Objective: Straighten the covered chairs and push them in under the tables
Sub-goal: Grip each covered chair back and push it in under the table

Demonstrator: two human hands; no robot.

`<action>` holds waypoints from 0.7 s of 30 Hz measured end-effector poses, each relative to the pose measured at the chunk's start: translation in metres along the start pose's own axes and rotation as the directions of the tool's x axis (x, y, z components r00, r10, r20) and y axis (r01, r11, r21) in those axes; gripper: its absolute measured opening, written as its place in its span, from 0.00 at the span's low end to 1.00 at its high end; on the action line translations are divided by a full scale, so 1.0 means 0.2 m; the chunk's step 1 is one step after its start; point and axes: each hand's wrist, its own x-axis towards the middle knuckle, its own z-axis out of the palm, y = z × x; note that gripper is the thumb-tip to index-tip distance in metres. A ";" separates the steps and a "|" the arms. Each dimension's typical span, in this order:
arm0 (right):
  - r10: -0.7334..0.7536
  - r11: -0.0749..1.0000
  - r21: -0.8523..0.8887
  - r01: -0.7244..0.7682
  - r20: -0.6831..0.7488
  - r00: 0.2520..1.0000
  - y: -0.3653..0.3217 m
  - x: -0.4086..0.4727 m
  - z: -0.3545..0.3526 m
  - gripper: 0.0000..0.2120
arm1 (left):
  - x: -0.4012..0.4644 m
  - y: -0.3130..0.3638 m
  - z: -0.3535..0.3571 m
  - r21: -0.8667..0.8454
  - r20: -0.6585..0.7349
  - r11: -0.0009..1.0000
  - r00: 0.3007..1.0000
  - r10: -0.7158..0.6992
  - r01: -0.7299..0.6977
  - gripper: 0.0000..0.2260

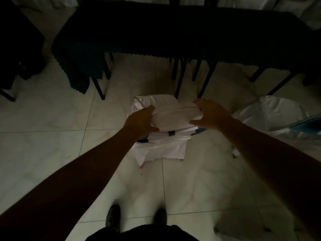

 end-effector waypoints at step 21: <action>-0.039 0.940 -0.336 0.058 0.063 0.997 -0.12 0.27 -0.10 0.29 | 0.07 -0.30 -0.17 0.219 -0.202 0.976 0.978 0.053 -0.007 0.21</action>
